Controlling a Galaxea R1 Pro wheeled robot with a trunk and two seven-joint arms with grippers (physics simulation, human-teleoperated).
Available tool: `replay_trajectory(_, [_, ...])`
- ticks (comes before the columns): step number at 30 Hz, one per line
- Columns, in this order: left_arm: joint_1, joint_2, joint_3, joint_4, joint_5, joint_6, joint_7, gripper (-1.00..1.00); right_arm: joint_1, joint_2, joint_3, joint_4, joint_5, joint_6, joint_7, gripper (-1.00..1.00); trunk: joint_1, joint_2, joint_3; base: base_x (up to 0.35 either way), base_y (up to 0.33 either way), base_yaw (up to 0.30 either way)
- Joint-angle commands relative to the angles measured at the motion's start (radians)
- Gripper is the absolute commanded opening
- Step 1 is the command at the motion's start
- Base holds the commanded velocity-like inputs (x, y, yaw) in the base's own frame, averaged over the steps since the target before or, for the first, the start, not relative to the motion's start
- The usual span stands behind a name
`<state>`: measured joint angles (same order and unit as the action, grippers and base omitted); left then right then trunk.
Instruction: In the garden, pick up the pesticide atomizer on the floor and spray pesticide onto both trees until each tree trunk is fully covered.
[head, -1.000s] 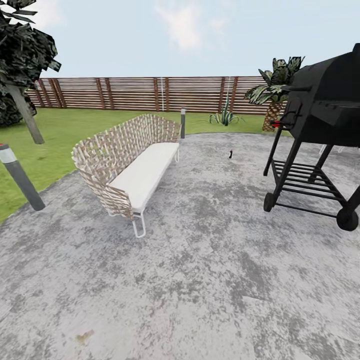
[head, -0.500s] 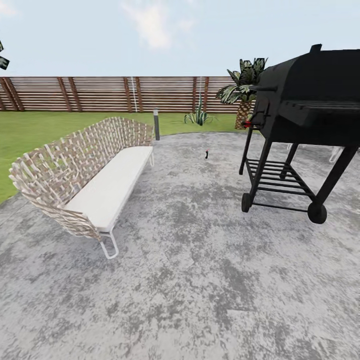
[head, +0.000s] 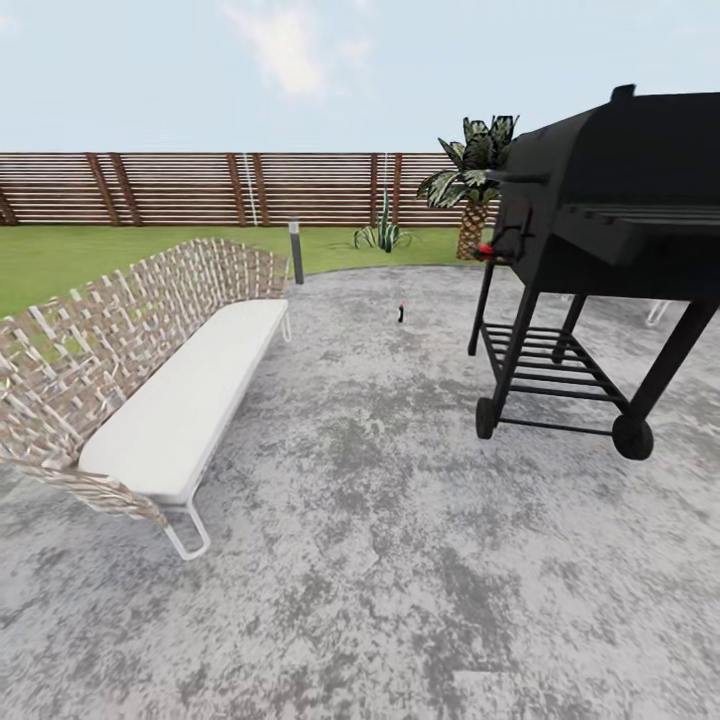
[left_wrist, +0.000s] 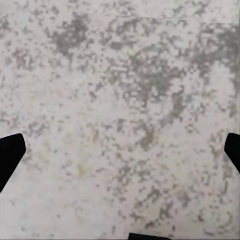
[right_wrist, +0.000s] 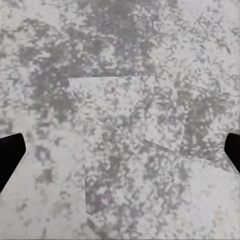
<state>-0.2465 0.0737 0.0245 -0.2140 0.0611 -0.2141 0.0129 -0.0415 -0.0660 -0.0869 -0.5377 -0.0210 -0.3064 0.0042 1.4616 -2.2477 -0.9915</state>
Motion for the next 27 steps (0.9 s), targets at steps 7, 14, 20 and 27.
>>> replay_trajectory(7, [0.000, 0.000, 0.000, 0.001, 0.006, -0.003, -0.001, 1.00, -0.001, 0.000, 0.000, 0.004, -0.002, -0.003, 0.000, 1.00, 0.000, 0.000, -0.001, 0.339, 0.000, 0.000])
replay_trajectory(14, [0.000, 0.000, 0.001, 0.001, 0.006, -0.004, -0.001, 1.00, -0.001, 0.000, 0.000, 0.004, -0.002, -0.003, 0.000, 1.00, 0.000, 0.000, -0.001, 0.339, 0.000, 0.000])
replay_trajectory(20, [0.000, 0.000, 0.000, 0.001, 0.006, -0.003, -0.001, 1.00, 0.000, 0.000, 0.000, 0.004, -0.002, -0.003, -0.001, 1.00, 0.000, 0.000, -0.001, 0.339, 0.000, 0.000])
replay_trajectory(27, [0.000, 0.000, 0.000, 0.001, 0.006, -0.003, -0.001, 1.00, 0.000, 0.000, 0.000, 0.003, -0.002, -0.003, 0.000, 1.00, 0.000, 0.000, -0.001, 0.339, 0.000, 0.000])
